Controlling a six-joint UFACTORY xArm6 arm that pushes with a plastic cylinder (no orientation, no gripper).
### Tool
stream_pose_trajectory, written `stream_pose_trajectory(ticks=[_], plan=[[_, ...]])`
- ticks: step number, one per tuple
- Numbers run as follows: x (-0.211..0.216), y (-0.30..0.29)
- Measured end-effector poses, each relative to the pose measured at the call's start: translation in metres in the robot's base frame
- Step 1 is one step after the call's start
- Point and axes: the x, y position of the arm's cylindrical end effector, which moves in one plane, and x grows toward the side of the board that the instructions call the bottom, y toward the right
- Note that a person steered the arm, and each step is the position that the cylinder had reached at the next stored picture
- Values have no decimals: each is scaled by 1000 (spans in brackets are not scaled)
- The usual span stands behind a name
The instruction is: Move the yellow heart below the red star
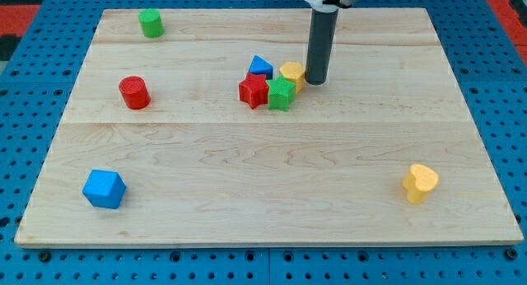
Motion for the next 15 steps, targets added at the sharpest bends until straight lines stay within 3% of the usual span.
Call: stream_pose_trajectory(ticks=[3,4,5,6,7,9,14,15], plan=[[-6,-11],[-3,52],[3,152],[39,210],[116,196],[194,132],[224,-30],[193,-58]])
